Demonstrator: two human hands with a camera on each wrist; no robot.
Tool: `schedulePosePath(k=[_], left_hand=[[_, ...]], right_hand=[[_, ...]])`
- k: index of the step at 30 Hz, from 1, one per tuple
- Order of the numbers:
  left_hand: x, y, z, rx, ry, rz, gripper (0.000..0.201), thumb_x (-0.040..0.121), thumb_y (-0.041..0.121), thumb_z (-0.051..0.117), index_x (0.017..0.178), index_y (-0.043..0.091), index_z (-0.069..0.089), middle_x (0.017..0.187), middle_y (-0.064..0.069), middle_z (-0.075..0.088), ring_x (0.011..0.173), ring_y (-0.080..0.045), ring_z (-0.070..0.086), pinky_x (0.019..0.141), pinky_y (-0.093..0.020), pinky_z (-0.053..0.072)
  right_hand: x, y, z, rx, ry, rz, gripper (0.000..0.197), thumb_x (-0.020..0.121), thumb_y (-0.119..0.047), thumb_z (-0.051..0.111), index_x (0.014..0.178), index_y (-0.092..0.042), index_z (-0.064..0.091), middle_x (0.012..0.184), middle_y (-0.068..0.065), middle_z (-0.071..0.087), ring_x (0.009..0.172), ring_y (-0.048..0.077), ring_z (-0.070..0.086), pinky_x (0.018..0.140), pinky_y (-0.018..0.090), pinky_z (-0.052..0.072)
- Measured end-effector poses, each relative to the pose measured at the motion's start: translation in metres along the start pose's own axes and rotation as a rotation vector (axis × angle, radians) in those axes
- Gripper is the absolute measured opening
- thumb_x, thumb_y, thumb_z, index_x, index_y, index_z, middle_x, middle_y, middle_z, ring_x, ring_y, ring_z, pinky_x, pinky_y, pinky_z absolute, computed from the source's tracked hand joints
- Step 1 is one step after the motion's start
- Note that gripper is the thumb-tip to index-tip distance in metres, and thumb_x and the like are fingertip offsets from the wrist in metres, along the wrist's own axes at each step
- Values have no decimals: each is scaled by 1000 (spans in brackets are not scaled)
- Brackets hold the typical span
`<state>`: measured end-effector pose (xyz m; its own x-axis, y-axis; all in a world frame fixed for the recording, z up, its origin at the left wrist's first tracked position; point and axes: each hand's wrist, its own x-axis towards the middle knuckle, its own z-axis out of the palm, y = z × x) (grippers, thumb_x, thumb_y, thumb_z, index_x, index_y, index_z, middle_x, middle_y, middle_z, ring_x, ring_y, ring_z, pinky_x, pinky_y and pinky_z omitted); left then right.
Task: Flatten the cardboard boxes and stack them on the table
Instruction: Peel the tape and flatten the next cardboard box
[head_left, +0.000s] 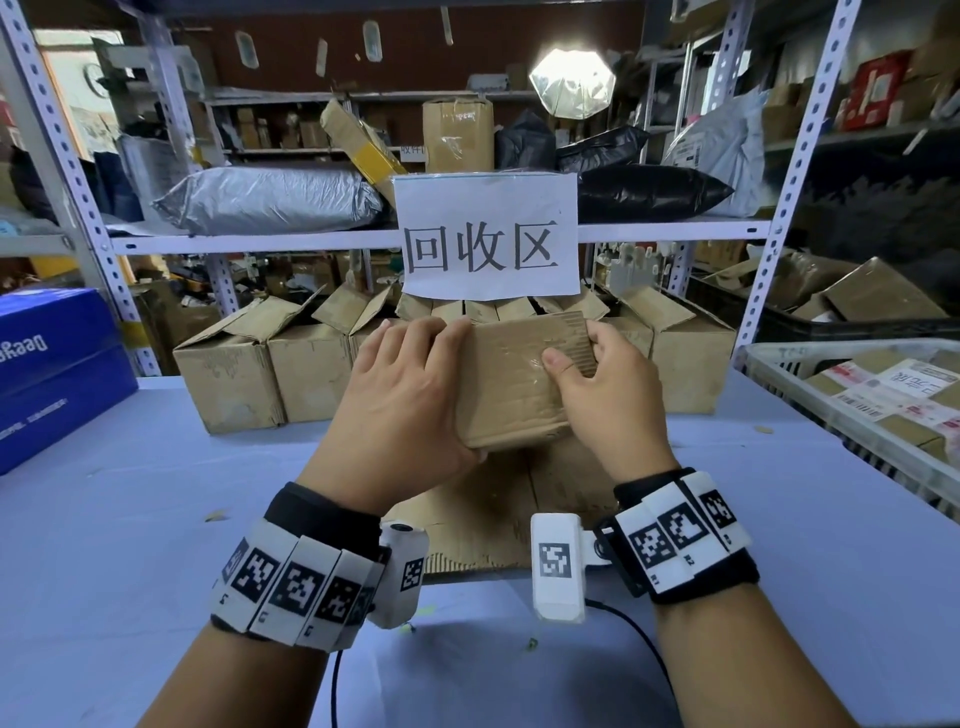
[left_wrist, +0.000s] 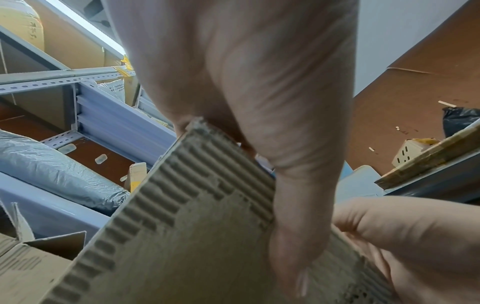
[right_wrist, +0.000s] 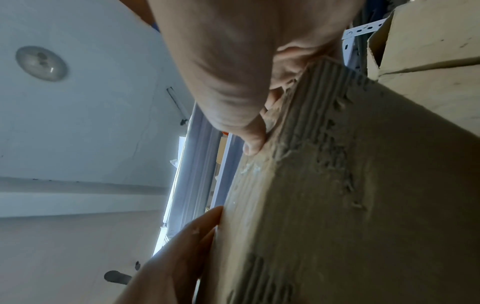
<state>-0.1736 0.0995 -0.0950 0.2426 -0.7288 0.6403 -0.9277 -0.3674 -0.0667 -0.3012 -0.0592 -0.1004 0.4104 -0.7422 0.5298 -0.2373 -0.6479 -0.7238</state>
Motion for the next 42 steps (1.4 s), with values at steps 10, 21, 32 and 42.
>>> schedulePosePath(k=[10, 21, 32, 42], left_hand=[[-1, 4, 0, 21, -21, 2, 120, 53, 55, 83, 154, 10, 36, 141, -11, 48, 130, -34, 44, 122, -48, 21], [-1, 8, 1, 5, -20, 4, 119, 55, 55, 84, 154, 11, 35, 142, -11, 46, 130, -34, 43, 121, -49, 24], [-5, 8, 4, -4, -1, 19, 117, 54, 55, 83, 153, 12, 37, 141, -10, 47, 130, -34, 45, 119, -49, 27], [-3, 2, 3, -28, -24, -22, 120, 53, 55, 85, 154, 13, 34, 143, -10, 45, 133, -34, 42, 119, -49, 25]], right_hand=[[-3, -3, 6, -41, 35, 56, 72, 80, -64, 70, 133, -20, 47, 125, -2, 62, 111, 22, 59, 83, 33, 46], [-5, 5, 0, 64, -19, 24, 74, 80, -71, 64, 134, -23, 47, 116, -13, 58, 103, 10, 56, 84, 34, 49], [2, 13, 0, 104, 81, 33, 33, 95, -41, 62, 120, -19, 60, 104, -8, 66, 97, 14, 60, 81, 33, 48], [-4, 9, -4, 65, -85, -70, 83, 76, -49, 82, 145, -26, 43, 130, -8, 61, 118, 14, 57, 101, 38, 48]])
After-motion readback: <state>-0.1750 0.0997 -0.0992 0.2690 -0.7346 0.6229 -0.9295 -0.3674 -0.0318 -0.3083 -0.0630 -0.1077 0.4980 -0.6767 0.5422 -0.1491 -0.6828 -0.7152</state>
